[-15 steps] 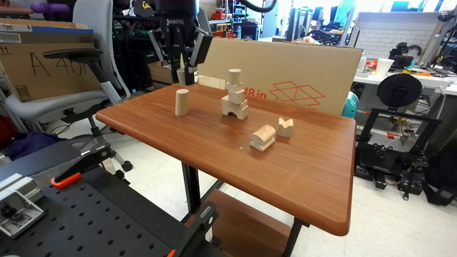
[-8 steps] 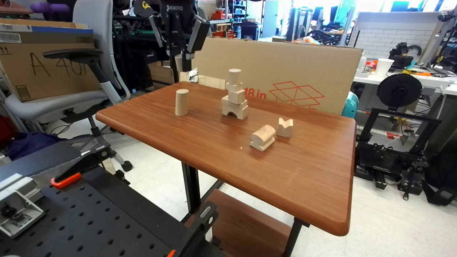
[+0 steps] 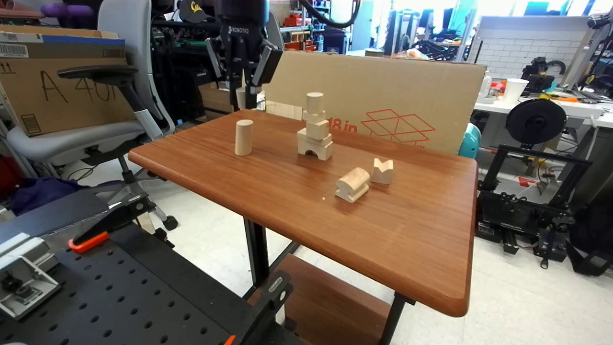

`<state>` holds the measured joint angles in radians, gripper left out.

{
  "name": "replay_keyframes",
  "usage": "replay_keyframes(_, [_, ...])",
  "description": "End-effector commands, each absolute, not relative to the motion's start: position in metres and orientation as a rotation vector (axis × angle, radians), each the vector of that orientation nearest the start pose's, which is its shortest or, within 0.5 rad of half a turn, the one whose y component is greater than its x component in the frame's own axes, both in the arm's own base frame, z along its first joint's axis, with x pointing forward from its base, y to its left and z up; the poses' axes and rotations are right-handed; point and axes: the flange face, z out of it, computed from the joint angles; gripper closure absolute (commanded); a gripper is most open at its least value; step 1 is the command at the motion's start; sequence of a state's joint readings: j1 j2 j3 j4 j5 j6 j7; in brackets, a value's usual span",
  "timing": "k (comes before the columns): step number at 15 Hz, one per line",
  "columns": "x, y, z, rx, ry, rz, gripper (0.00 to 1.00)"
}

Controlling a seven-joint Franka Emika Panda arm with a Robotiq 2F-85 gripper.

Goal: Put the small wooden cylinder on the big wooden cylinder

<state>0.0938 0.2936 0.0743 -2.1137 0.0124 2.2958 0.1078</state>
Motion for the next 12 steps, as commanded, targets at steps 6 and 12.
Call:
replay_keyframes(6, [0.584,0.104,0.248,-3.117,-0.012,0.35,0.92])
replay_keyframes(12, [0.591,0.115,0.238,-3.133,0.014,0.366,0.92])
